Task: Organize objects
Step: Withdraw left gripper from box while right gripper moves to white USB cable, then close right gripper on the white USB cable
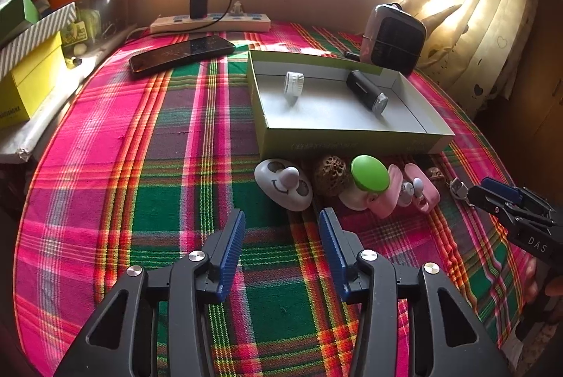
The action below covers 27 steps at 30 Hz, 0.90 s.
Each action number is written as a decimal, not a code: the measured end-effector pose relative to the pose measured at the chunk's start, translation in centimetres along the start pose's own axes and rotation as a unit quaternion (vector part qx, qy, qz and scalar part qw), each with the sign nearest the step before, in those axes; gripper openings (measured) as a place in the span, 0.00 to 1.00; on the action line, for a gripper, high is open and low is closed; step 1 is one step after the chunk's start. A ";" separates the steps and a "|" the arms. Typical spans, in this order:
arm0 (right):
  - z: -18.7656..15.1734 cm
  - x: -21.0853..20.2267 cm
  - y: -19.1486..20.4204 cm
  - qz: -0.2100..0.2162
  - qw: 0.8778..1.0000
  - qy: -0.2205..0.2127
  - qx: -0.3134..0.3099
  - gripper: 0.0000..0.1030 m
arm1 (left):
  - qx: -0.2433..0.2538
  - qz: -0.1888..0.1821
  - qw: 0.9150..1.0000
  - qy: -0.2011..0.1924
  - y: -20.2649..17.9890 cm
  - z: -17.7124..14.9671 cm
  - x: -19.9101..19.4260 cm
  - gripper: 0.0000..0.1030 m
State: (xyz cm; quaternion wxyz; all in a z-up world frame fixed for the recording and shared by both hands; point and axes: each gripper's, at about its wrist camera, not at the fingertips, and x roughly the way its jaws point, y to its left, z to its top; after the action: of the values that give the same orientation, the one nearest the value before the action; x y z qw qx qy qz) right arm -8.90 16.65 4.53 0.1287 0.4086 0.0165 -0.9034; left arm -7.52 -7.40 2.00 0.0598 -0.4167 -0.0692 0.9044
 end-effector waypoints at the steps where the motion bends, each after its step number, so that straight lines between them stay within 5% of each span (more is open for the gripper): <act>1: -0.1 0.0 -0.2 -0.001 1.000 0.001 0.002 0.50 | -0.001 0.000 1.000 0.001 0.0 -0.1 0.1 0.41; 27: -0.2 2.8 -1.3 -0.019 0.999 0.030 -0.037 0.55 | -0.005 -0.003 1.000 0.013 -0.4 0.7 2.1 0.47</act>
State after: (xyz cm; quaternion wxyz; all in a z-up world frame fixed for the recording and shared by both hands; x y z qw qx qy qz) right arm -10.80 17.30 2.23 0.1258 0.4304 0.0619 -0.8917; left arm -9.39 -6.70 0.94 0.0617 -0.4285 -0.0747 0.8983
